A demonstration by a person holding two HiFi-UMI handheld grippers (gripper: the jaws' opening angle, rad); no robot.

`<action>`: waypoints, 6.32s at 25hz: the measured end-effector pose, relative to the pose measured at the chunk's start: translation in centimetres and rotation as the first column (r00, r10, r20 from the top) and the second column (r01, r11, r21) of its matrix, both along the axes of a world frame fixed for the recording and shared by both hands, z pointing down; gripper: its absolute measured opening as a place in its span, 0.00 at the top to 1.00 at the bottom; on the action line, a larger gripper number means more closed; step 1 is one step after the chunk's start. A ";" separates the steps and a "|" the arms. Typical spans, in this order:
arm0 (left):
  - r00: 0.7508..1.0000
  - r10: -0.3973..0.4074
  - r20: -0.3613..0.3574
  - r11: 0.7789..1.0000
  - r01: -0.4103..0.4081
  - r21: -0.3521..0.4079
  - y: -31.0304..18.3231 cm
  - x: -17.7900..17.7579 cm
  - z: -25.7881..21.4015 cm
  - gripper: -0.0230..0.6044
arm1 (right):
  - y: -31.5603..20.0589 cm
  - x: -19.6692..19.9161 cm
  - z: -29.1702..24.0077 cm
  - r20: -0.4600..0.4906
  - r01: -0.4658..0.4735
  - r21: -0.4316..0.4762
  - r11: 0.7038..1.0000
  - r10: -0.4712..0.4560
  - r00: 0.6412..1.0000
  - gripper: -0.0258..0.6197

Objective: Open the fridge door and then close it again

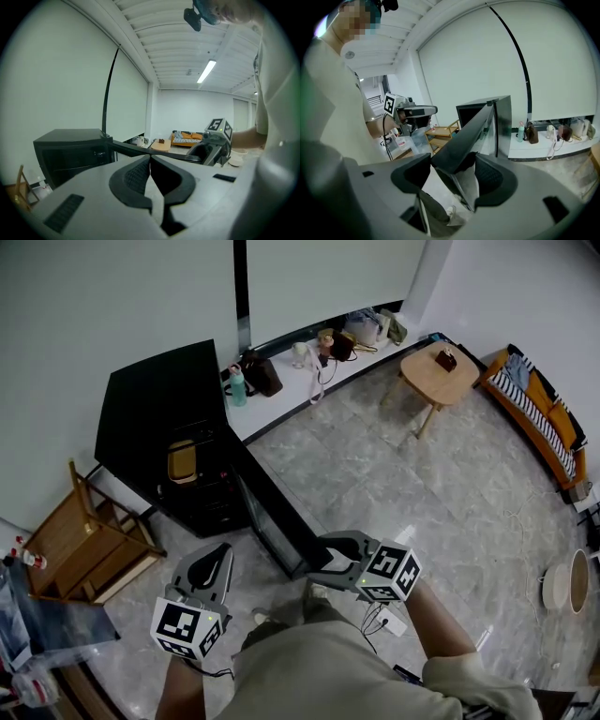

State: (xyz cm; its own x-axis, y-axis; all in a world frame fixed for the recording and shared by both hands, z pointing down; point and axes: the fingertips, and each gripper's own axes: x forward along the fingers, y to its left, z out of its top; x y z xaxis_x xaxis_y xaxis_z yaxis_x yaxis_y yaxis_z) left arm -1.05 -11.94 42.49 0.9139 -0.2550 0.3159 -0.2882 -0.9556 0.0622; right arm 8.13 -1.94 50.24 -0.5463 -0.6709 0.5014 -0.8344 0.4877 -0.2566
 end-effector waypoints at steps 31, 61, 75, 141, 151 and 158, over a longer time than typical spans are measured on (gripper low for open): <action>0.980 -0.195 0.024 0.980 0.196 -0.025 -3.7 -13.3 2.0 0.95 | -6.5 -16.2 -0.2 0.063 0.134 -0.032 0.991 -0.131 0.989 0.53; 0.893 -0.450 0.021 0.893 0.450 -0.018 -10.3 -25.8 2.3 0.95 | -23.1 -26.5 -5.6 -0.024 0.238 0.199 0.951 -0.238 0.971 0.53; 0.878 -0.478 0.028 0.878 0.479 -0.032 -11.9 -26.6 3.0 0.95 | -27.9 -28.1 -3.0 -0.206 0.310 0.199 0.930 -0.270 0.941 0.53; 0.842 -0.535 -0.065 0.843 0.538 0.028 -28.7 -23.5 1.2 0.95 | -47.7 -24.9 -1.9 -0.305 0.070 0.140 0.988 -0.025 0.952 0.72; 0.829 -0.556 -0.060 0.828 0.559 0.046 -27.2 -24.7 0.2 0.95 | -45.6 -23.0 -4.7 -0.155 0.073 0.137 0.988 -0.051 0.987 0.68; 0.801 -0.586 -0.123 0.792 0.598 0.125 -26.1 -24.5 -4.4 0.95 | -42.7 -21.7 -11.2 -0.042 0.046 0.240 0.970 -0.037 0.998 0.74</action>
